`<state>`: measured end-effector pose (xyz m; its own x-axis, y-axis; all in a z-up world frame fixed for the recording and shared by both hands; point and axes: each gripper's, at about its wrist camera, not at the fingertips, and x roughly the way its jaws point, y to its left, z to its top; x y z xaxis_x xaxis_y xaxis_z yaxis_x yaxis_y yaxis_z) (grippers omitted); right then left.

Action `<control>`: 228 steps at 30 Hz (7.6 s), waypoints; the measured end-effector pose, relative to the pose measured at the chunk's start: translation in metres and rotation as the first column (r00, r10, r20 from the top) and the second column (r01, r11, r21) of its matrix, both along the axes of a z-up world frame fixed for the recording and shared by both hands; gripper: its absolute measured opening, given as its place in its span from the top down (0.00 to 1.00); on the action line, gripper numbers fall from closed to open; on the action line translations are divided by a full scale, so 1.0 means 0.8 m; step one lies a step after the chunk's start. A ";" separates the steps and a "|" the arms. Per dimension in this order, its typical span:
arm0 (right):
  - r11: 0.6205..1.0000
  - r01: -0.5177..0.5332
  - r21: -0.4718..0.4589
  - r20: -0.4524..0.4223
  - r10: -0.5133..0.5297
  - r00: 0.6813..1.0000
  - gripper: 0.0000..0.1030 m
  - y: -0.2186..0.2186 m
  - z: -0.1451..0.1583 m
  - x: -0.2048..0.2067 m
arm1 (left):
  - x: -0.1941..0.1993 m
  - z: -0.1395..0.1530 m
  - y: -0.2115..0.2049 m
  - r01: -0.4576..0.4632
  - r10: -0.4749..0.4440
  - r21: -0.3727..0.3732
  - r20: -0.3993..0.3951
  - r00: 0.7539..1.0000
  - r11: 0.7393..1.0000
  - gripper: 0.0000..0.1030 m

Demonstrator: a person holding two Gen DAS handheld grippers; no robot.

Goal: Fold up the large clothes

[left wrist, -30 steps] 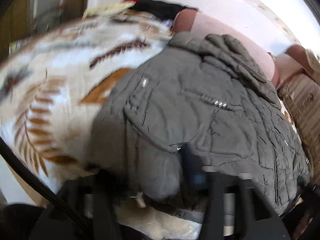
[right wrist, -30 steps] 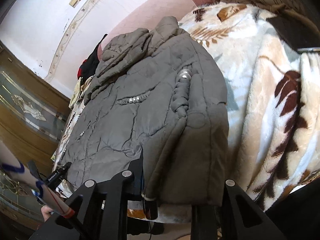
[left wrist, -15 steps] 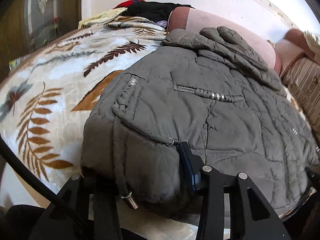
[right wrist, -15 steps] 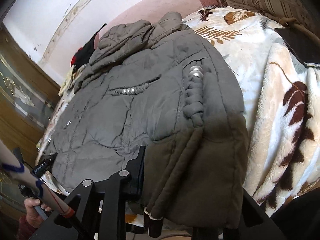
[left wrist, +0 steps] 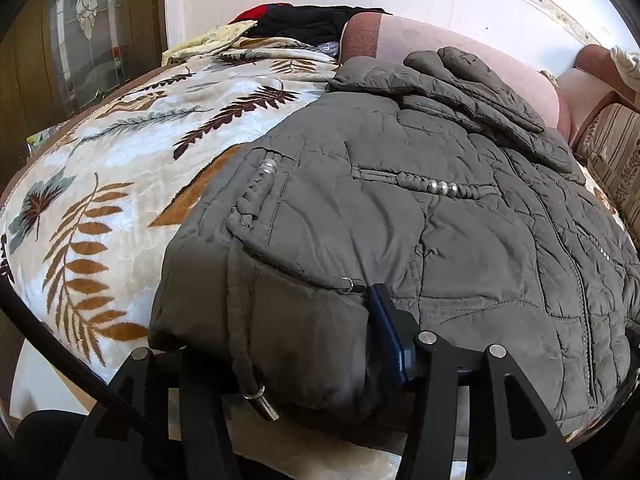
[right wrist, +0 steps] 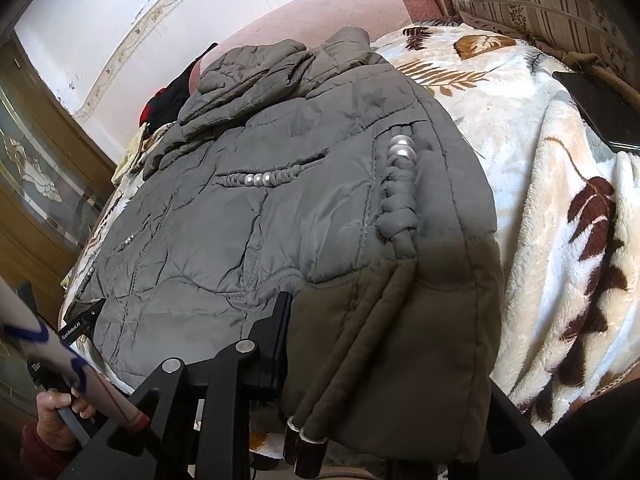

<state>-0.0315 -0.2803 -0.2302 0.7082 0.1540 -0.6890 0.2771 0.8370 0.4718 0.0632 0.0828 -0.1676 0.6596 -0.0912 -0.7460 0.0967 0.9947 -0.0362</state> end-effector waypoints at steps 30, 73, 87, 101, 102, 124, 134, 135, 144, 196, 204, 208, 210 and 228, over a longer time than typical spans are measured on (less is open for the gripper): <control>0.995 0.022 -0.092 0.128 -0.010 0.992 0.83 0.003 0.043 -0.025 | -0.029 0.029 -0.023 0.048 -0.062 0.099 0.145 0.988 0.994 0.82; 0.990 0.033 -0.134 0.137 -0.015 0.990 0.83 0.012 0.052 -0.032 | -0.046 0.038 -0.028 0.046 -0.073 0.143 0.186 0.980 0.989 0.82; 0.990 0.032 -0.138 0.144 -0.012 0.990 0.83 0.012 0.056 -0.035 | -0.048 0.039 -0.028 0.047 -0.074 0.145 0.190 0.979 0.988 0.82; 0.987 0.017 -0.160 0.174 0.011 0.985 0.84 0.012 0.085 -0.028 | -0.040 0.077 -0.029 0.058 -0.083 0.117 0.222 0.972 0.992 0.82; 0.986 0.015 -0.166 0.187 0.017 0.982 0.84 0.011 0.095 -0.026 | -0.038 0.083 -0.030 0.060 -0.085 0.113 0.227 0.970 0.992 0.82; 0.990 0.076 -0.118 0.383 -0.026 0.924 0.84 -0.069 0.285 0.128 | 0.157 0.289 -0.084 0.099 -0.086 -0.025 0.315 0.945 0.995 0.74; 0.986 0.142 -0.087 0.296 -0.110 0.949 0.84 -0.144 0.294 0.346 | 0.340 0.324 -0.102 -0.012 0.016 -0.013 0.381 0.924 1.000 0.47; 0.985 0.147 -0.086 0.282 -0.117 0.952 0.84 -0.149 0.289 0.362 | 0.350 0.327 -0.099 -0.034 0.034 -0.009 0.398 0.917 0.999 0.48; 0.983 0.176 0.041 0.079 -0.179 0.981 0.67 -0.217 0.189 0.496 | 0.408 0.269 -0.095 -0.019 0.009 0.029 0.337 0.941 0.999 0.47; 0.991 0.039 -0.129 0.057 -0.032 0.998 0.35 -0.102 0.117 0.173 | 0.321 0.072 -0.127 0.031 -0.037 0.048 0.131 0.991 0.998 0.38; 0.994 0.044 -0.098 0.039 -0.040 0.998 0.44 -0.088 0.112 0.201 | 0.321 0.056 -0.129 0.055 -0.072 0.107 0.168 0.983 0.993 0.35; 0.991 0.030 -0.131 0.028 -0.026 0.999 0.44 -0.077 0.108 0.209 | 0.310 0.072 -0.127 0.033 -0.059 0.110 0.244 0.968 0.993 0.35; 0.993 0.035 -0.113 0.038 -0.031 0.999 0.44 -0.080 0.108 0.209 | 0.309 0.076 -0.123 0.011 -0.041 0.110 0.274 0.961 0.994 0.35; 0.987 0.043 -0.152 0.017 -0.041 0.999 0.46 -0.086 0.084 0.287 | 0.335 0.049 -0.101 -0.038 0.025 0.067 0.186 0.982 0.997 0.31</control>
<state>0.1978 -0.3494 -0.1630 0.7216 0.0181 -0.6921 0.3077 0.8872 0.3439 0.3316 0.0023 -0.1285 0.7888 -0.0199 -0.6143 0.0633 0.9968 0.0491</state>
